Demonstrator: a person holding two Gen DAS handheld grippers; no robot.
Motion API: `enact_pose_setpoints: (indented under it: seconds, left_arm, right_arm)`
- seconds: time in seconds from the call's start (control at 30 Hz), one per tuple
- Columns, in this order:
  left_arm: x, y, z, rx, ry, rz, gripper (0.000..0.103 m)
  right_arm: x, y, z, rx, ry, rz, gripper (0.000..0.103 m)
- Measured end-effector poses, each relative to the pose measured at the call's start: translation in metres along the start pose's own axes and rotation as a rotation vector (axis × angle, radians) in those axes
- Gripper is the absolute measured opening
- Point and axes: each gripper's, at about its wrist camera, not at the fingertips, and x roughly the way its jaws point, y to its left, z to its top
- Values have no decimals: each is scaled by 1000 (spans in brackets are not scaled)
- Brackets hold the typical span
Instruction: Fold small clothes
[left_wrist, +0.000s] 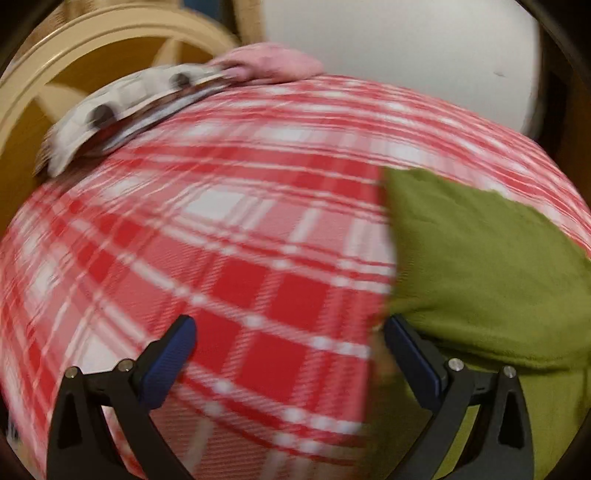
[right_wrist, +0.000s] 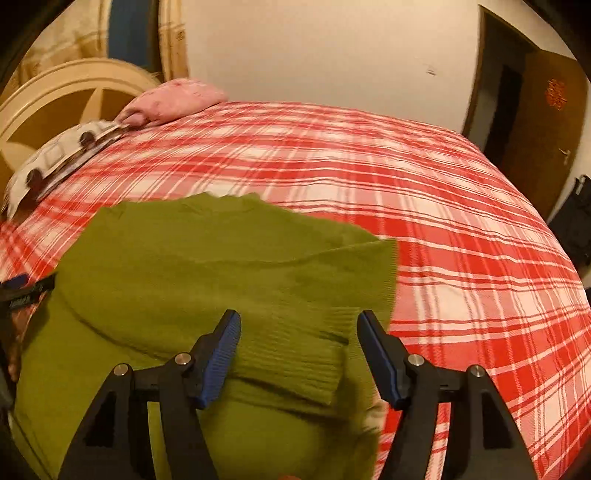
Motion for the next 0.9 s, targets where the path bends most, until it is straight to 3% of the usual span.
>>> enact_pose_setpoints:
  seconds: [0.03,0.07,0.17,0.3,0.43,0.53,0.7,0.9]
  left_arm:
    - [2,7,0,-38,12,11,103]
    - [6,11,0,-54,30,-31,103]
    - [7,8,-1,-33,40,-65,103]
    - [3,2,-2,-3,28,-61,103]
    - [1,3,0,-20,23,-69,103]
    - [-15,15,7,-69,-48,-81,103]
    - [-28,-6,16,17,-89,-78,103]
    - [4,-37,12,181,0,-14,103]
  right_arm:
    - [4,2,-3,-2,15,9,66]
    - [11,3,-6,-2,33,2,66]
    - [34,3,-17,-26,87,-53,66]
    - [29,0,-20,-17,65,-56,66]
    - [13,9,-15,-86,20,-111,66]
    - [1,22,-7,-134,-35,-99,66]
    - [9,26,3,-100,-32,-54,66]
    - [34,10,-14,-58,57,-119,66]
